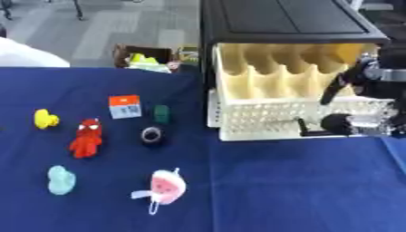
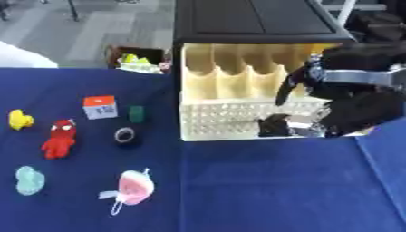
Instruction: Pick up objects from table and place into drawer.
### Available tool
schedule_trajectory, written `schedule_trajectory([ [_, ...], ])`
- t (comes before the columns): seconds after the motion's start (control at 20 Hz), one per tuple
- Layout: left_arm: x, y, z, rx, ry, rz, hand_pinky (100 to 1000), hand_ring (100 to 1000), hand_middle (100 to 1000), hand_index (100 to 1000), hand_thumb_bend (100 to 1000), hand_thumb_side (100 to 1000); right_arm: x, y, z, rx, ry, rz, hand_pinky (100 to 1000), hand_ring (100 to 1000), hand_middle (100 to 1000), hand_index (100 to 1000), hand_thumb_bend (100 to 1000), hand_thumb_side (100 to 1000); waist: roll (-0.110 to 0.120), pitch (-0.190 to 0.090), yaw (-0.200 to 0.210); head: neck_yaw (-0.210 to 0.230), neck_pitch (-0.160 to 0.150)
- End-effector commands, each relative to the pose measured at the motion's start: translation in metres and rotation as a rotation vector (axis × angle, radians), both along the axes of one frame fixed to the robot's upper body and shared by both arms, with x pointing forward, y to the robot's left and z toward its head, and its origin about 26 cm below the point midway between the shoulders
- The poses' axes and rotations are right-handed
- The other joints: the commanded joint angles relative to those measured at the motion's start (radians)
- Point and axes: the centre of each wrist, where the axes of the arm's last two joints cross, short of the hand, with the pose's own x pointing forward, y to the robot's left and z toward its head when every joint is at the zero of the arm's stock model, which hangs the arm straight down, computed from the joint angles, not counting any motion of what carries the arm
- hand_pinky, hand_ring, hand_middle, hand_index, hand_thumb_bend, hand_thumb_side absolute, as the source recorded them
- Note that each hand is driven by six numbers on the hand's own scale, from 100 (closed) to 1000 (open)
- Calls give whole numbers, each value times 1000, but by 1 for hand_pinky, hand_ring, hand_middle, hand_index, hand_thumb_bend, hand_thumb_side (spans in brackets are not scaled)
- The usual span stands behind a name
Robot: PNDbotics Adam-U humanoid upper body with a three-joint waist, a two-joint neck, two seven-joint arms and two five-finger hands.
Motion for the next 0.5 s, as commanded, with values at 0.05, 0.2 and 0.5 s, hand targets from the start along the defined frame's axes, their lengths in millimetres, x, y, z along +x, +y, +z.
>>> schedule_trajectory([
  [0.05,-3,1,8,14,-30,6,506,562,568,621,131,998,-9,-5,15,80,-79,32,100,100,100,852,313,1000,2,-25,-2,11,2],
  [0.2,-3,1,8,13,-31,8,505,562,568,621,130,998,-10,-9,17,144,-124,48,100,100,100,849,284,1000,4,-25,-5,21,2],
  [0.5,-3,1,8,13,-31,9,505,563,569,621,129,995,-11,-14,20,281,-201,67,100,100,100,819,145,1000,7,-24,-7,49,10],
])
